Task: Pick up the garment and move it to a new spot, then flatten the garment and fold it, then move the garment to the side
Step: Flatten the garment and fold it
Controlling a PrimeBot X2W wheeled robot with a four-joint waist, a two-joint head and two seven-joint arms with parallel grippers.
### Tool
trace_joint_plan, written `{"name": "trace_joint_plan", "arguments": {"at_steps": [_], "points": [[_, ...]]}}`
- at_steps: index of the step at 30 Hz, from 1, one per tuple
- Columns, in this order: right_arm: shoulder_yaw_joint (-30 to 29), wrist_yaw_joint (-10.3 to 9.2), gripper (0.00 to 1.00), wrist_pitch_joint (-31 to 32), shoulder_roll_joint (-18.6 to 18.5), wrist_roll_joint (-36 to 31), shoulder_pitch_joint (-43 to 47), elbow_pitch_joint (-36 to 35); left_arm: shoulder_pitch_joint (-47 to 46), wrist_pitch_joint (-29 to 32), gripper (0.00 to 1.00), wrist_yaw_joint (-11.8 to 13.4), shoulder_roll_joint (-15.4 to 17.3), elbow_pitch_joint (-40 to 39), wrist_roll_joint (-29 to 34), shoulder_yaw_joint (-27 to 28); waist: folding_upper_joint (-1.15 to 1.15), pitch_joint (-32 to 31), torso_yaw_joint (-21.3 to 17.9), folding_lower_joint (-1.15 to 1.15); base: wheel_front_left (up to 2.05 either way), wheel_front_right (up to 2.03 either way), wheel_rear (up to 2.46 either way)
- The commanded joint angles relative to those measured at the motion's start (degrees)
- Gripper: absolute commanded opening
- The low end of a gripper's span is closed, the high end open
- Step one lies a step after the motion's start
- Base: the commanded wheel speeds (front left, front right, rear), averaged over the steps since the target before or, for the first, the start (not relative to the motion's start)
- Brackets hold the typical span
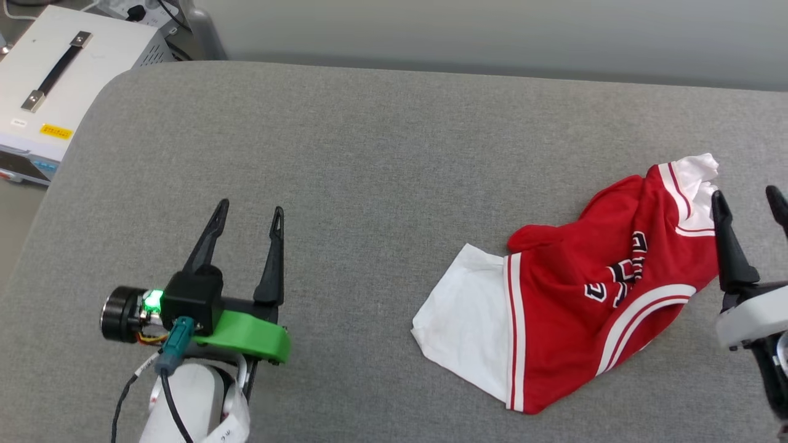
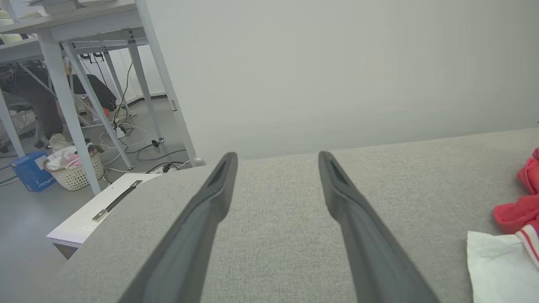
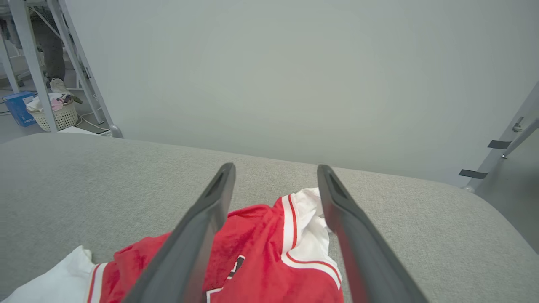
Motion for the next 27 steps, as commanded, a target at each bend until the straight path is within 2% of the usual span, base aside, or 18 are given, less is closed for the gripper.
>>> {"name": "trace_joint_plan", "arguments": {"at_steps": [1,5,9,14,19,20,27], "points": [[-0.19,-0.02,1.00,-0.71,1.23,-1.42,1.70,-1.62,-2.09,-0.33,1.00,-0.95,1.11,0.81,-0.17,-0.53,0.00,-1.05,-0.68,0.00,0.00,0.00,0.00],[-0.60,-0.02,1.00,-2.03,3.72,-3.16,5.01,-4.54,-7.43,1.77,1.00,-2.79,4.06,4.00,-1.83,-3.78,0.00,-1.68,-0.98,0.00,0.00,0.00,0.00],[-0.30,-0.02,1.00,-2.07,5.27,-4.03,7.76,-6.06,-13.63,9.65,1.00,-3.31,7.55,6.27,-7.00,-10.41,0.00,-2.00,-1.47,0.00,0.00,0.00,0.00],[-0.23,-0.02,1.00,-1.78,6.11,-4.76,9.60,-6.49,-20.59,26.26,1.00,-3.35,13.52,7.09,-20.97,-24.04,0.00,-1.91,-2.27,0.00,0.00,0.00,0.00],[0.17,-0.02,1.00,-1.15,6.89,-6.39,9.59,-7.40,-25.37,40.25,1.00,-3.36,17.47,6.64,-32.87,-35.93,0.00,-1.10,-3.17,0.00,0.00,0.00,0.00],[0.70,-0.02,1.00,-0.96,6.90,-7.06,8.95,-7.52,-27.58,45.26,1.00,-3.36,18.24,7.23,-39.08,-41.48,0.00,-0.29,-3.83,0.00,0.00,0.00,0.00],[1.74,-0.02,1.00,-1.37,6.96,-7.78,7.23,-6.89,-32.87,48.67,1.00,-3.37,18.77,10.31,-42.38,-53.53,0.00,1.73,-5.37,0.00,0.00,0.00,0.00]]}}
